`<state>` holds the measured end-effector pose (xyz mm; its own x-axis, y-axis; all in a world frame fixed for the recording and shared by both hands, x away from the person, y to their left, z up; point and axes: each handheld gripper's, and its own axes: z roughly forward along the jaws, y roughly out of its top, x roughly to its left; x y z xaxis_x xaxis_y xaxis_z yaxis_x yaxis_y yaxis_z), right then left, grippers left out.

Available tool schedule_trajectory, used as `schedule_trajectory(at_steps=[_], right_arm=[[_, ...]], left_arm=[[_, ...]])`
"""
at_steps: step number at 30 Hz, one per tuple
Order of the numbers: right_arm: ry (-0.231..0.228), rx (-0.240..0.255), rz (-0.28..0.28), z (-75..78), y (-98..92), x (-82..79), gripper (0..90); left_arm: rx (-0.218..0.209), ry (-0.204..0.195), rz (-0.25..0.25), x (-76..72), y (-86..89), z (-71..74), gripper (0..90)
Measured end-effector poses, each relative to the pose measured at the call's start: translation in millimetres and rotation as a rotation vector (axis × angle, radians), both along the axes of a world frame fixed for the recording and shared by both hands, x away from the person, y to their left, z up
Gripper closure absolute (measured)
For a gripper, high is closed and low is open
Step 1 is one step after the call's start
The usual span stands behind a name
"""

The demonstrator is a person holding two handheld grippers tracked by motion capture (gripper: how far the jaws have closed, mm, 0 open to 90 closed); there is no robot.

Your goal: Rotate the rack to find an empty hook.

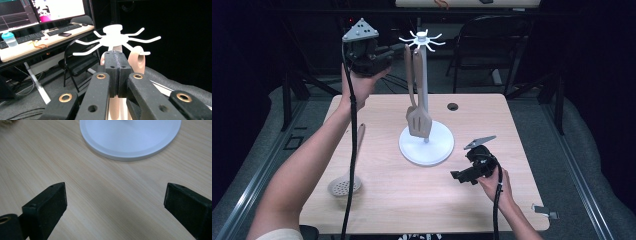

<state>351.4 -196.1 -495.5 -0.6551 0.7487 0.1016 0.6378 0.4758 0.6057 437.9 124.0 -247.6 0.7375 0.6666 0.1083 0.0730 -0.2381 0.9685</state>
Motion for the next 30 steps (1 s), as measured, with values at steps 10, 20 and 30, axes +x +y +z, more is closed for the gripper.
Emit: schedule_trajectory(at_steps=[10,20,30], right_arm=[[0.003,0.008,-0.004,-0.3,-0.1,-0.2,4.3],[0.004,0.012,-0.005,-0.6,0.1,-0.1,4.3],[0.000,-0.001,-0.001,0.2,-0.6,-0.1,4.4]], left_arm=[[0.004,0.002,0.007,2.6,-0.8,0.0,90.0],[0.006,0.008,0.019,6.7,-0.3,0.6,90.0],[0.002,0.020,0.052,16.9,1.6,0.7,90.0]])
